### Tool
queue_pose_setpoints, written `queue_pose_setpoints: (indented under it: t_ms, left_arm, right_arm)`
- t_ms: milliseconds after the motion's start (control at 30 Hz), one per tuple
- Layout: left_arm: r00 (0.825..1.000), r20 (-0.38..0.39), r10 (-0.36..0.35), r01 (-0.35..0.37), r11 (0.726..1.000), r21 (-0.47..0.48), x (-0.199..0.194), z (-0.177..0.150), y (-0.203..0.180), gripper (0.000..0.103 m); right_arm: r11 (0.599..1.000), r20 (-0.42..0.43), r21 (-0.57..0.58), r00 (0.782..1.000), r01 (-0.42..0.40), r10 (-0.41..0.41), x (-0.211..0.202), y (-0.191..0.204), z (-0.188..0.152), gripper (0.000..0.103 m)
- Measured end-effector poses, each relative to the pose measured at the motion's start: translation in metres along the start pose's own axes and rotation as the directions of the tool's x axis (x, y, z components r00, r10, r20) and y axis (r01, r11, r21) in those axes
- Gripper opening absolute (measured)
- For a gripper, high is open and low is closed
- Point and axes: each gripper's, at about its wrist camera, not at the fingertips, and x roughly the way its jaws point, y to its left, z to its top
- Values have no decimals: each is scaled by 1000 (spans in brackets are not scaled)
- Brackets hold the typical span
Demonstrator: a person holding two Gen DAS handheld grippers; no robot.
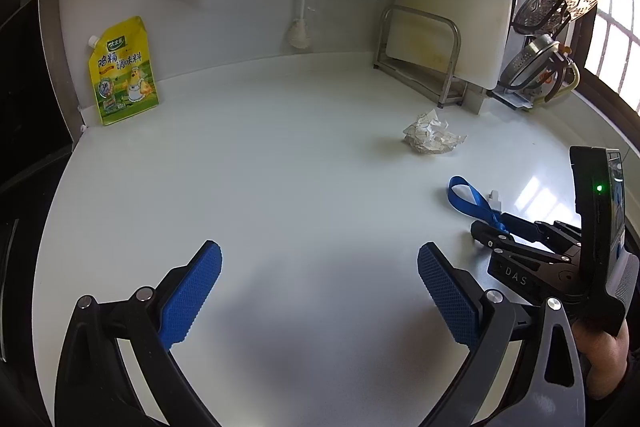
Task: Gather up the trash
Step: 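Grasp the blue lanyard with the right tool, then grasp the crumpled white paper with the left tool while the right tool holds the lanyard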
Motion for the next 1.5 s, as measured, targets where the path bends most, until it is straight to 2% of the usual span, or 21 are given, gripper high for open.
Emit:
queue_pose_setpoints:
  t_ms: [333, 467, 633, 967, 1233, 1500]
  left_arm:
    - [1000, -2, -10, 11, 1000, 7, 9, 12, -10, 97]
    - [1000, -9, -25, 25, 999, 22, 20, 22, -25, 97]
    - [998, -24, -59, 59, 998, 30, 39, 35, -47, 97]
    - [997, -26, -67, 67, 998, 21, 79, 65, -96, 97]
    - [999, -40, -19, 19, 1000, 0, 125, 86, -123, 97]
    - [996, -93, 15, -18, 999, -32, 161, 102, -138, 97]
  right_arm:
    - [996, 18, 33, 997, -80, 79, -4, -12, 5, 18]
    - [993, 30, 65, 995, -94, 92, -8, -28, 7, 16]
    - [986, 56, 121, 992, -116, 110, -11, -53, 13, 14]
    - [975, 122, 205, 991, -85, 61, -21, -112, 26, 14]
    - [961, 134, 263, 990, -86, 52, -17, -140, 25, 14]
    - [943, 143, 306, 986, -127, 86, -16, -153, 24, 14]
